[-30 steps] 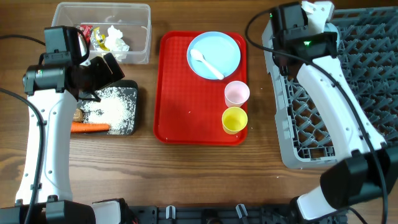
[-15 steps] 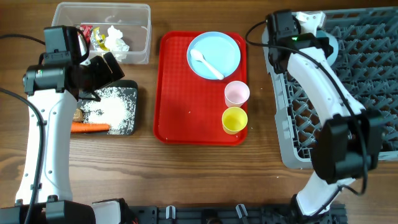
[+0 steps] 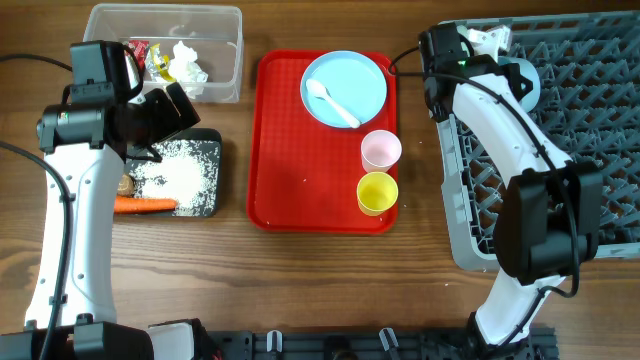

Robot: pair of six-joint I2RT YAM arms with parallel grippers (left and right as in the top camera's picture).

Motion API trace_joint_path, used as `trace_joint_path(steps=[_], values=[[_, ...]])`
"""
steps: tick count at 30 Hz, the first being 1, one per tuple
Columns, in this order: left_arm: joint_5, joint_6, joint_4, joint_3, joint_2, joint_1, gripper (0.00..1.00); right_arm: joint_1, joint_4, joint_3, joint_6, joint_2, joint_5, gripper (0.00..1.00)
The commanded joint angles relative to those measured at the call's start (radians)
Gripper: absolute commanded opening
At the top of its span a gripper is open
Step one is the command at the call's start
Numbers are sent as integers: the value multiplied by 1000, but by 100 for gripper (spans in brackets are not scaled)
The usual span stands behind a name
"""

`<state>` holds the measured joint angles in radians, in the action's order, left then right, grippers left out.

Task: Sort waste into correct bins and load items into the dishwasher rack
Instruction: 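Carry the light-blue bowl to the dish rack and release it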

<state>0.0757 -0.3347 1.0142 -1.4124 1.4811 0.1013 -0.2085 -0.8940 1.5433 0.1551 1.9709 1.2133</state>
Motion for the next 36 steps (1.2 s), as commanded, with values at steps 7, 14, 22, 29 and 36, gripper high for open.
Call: trace_joint_path(steps=[7,14,22,29,36], values=[[2,12,-5,6,6,5,100,-78,-47,-8,-54,35,-380,40],[2,12,-5,6,6,5,100,-93,-97,-7,-47,35,-403,89],[13,12,-5,6,6,5,100,-93,-117,-4,5,-36,-413,100],[13,13,-4,6,6,5,100,-93,-129,59,-2,-182,-601,100],[12,13,-2,6,6,5,100,-93,-152,251,-164,-311,-1196,99]])
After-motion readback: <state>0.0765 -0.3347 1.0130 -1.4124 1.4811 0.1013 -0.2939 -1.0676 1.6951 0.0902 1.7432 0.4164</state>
